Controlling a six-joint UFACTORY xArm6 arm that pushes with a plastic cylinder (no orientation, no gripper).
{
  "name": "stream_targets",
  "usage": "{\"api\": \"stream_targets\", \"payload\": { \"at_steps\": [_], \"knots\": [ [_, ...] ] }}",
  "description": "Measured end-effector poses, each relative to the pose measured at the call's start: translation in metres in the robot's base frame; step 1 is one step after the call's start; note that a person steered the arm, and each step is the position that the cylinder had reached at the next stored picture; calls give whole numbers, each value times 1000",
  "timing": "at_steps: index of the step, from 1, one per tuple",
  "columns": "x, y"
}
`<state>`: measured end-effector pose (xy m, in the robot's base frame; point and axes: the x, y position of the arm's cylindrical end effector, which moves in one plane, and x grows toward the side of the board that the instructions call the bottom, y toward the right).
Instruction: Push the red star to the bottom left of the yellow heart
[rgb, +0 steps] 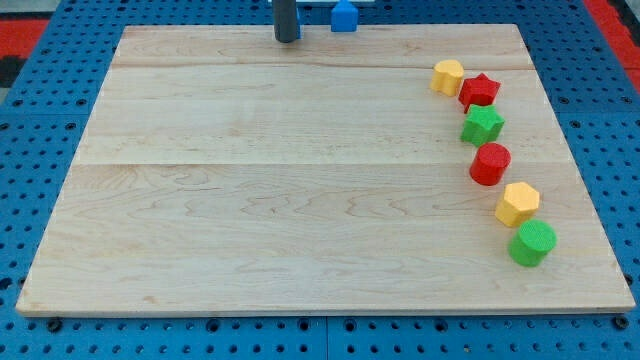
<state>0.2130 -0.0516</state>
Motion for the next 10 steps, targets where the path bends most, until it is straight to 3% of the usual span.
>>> {"api": "stream_targets", "payload": {
  "at_steps": [3,4,6,9,10],
  "knots": [
    [27,235],
    [75,291],
    [160,255],
    [118,231],
    [99,193]
  ]
}}
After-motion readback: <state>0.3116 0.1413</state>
